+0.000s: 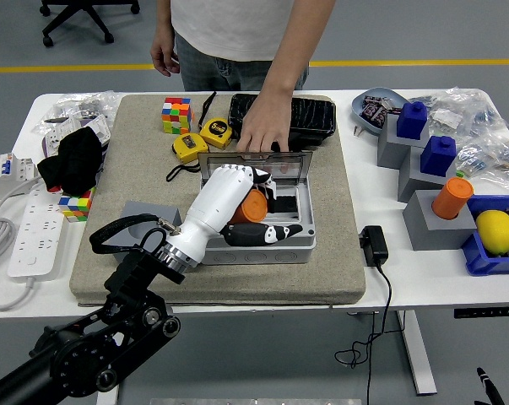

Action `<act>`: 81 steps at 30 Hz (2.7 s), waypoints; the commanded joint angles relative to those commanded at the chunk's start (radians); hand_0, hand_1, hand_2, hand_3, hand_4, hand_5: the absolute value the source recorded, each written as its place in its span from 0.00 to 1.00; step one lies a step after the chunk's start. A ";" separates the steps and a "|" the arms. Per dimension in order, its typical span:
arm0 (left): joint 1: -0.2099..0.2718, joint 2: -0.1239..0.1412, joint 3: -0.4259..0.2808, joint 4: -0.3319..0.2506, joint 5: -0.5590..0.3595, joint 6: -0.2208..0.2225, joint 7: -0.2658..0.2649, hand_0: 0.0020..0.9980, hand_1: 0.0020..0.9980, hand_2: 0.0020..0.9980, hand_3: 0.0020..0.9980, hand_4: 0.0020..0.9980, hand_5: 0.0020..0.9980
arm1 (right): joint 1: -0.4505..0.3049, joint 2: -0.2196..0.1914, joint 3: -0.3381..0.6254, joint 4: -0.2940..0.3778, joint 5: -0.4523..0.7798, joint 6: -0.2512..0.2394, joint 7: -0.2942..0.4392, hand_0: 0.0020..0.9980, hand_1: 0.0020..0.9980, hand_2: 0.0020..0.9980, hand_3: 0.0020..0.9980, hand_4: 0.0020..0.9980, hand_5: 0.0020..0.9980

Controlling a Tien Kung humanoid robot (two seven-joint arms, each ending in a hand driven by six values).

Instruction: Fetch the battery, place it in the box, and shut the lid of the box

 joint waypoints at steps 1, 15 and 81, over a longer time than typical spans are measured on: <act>-0.006 -0.002 0.001 0.007 -0.001 0.001 0.000 0.06 0.00 0.00 0.00 0.96 0.37 | 0.000 0.000 -0.002 0.000 0.002 0.000 0.000 0.81 0.72 0.73 0.78 1.00 1.00; -0.088 -0.043 0.037 0.110 -0.041 0.012 -0.012 0.06 0.00 0.00 0.00 0.95 0.37 | 0.002 -0.002 -0.008 0.000 0.005 0.000 0.000 0.81 0.72 0.73 0.78 1.00 1.00; -0.238 -0.069 0.152 0.395 -0.093 0.031 -0.059 0.06 0.00 0.00 0.00 1.00 0.71 | 0.008 -0.006 -0.005 0.000 -0.032 0.019 -0.020 0.81 0.71 0.71 0.77 1.00 1.00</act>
